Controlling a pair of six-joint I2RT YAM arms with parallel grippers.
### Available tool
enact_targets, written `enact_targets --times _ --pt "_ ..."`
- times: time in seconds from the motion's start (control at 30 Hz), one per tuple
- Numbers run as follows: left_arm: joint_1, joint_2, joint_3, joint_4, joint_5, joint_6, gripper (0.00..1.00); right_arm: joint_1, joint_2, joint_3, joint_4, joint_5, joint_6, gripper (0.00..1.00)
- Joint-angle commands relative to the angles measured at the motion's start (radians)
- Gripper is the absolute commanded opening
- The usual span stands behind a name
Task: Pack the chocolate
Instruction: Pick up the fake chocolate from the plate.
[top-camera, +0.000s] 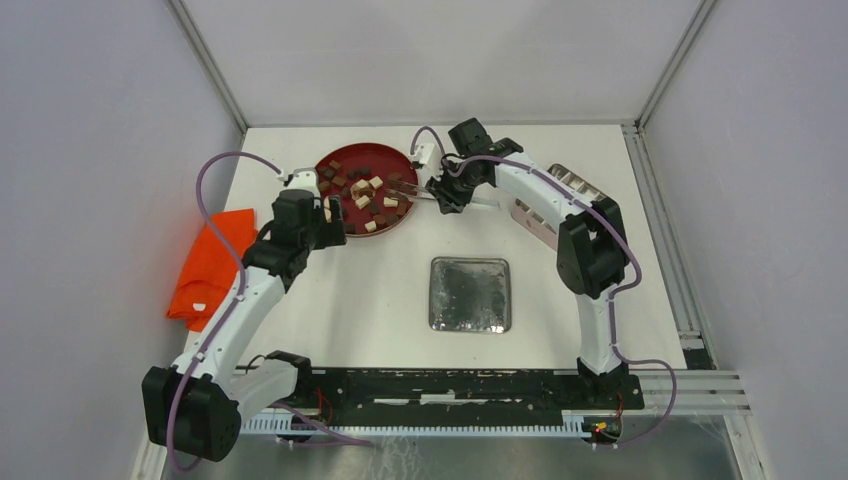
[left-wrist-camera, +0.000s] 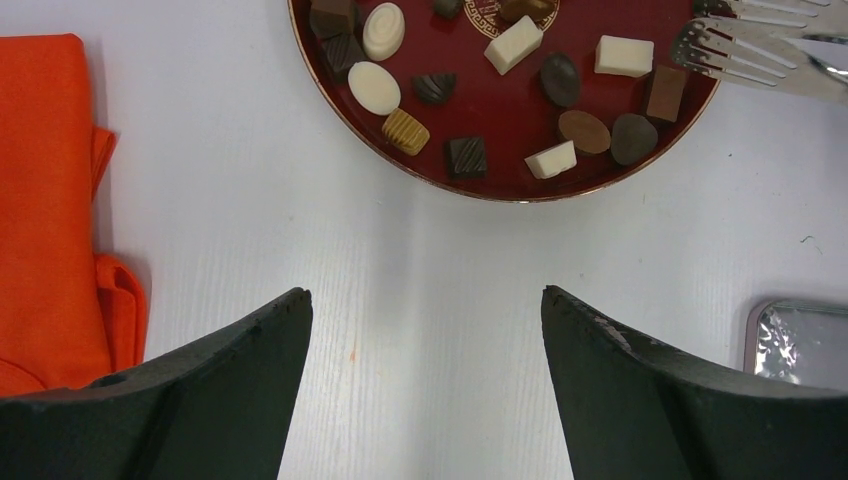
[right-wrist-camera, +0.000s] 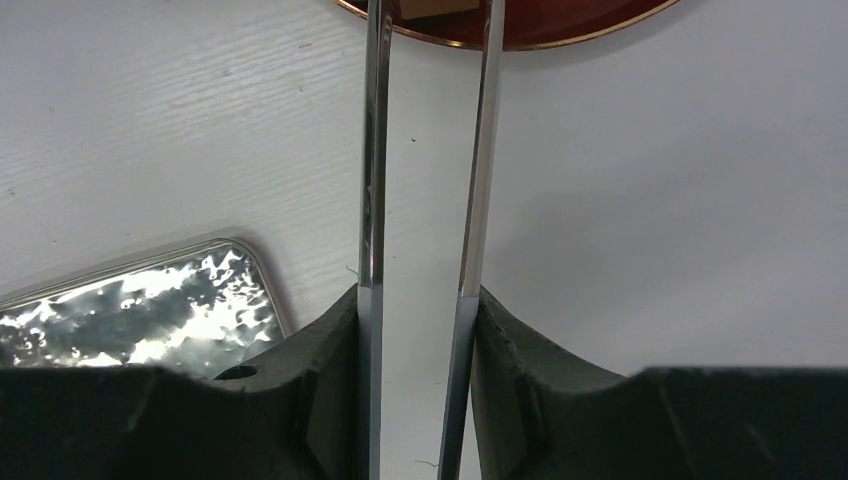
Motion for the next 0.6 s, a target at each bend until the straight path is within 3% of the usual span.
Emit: enact_targets --times 0.0,0.3,0.57 --pt "0.007 0.013 0.005 0.033 -0.014 0.063 0.89 0.013 0.037 0.07 0.019 0.058 -0.005 0.43" --pt "0.007 0.017 0.006 0.032 -0.007 0.065 0.89 0.021 0.137 0.165 0.004 0.083 0.004 0.43" --pt "0.006 0.024 0.009 0.033 0.0 0.067 0.88 0.025 0.144 0.152 -0.004 0.075 0.001 0.43"
